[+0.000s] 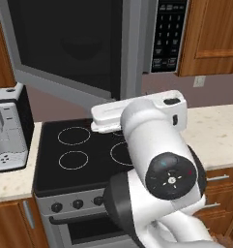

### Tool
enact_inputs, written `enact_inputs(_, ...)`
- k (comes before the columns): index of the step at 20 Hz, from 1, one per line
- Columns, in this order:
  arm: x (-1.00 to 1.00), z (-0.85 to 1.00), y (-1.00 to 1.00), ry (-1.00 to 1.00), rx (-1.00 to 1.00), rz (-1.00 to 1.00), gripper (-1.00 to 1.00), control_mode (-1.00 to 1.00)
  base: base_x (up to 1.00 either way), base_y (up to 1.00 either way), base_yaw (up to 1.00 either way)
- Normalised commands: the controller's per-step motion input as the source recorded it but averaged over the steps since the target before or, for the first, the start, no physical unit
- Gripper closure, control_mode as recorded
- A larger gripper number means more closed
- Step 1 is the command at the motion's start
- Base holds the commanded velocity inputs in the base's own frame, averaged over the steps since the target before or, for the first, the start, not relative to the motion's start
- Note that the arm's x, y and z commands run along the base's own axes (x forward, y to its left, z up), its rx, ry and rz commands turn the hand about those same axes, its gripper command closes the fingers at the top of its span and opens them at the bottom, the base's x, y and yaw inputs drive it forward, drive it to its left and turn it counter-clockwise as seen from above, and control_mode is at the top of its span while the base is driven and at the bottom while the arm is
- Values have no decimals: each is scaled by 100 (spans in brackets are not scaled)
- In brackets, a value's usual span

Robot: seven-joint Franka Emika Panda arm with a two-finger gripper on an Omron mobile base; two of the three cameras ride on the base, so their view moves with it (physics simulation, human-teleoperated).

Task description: The microwave is finished heating the shrimp and lemon wedge. Take the bowl containing the food and place it on the dining counter.

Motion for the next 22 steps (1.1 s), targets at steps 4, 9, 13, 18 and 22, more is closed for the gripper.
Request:
enact_inputs(4, -90, -13, -56, 0, 5, 9, -100, -100, 0, 0, 0)
enact_inputs(9, -5, 57, -100, 2, 29, 10, -100, -100, 0, 0, 0)
enact_inputs(13, 2, 74, -100, 12, 35, 12, -100, -100, 0, 0, 0)
enact_inputs(18, 54, 33, -97, 20, 30, 20, -100, -100, 0, 0, 0)
enact_inputs(22, 100, -38, -32, 27, 5, 32, -100, -100, 0, 0, 0)
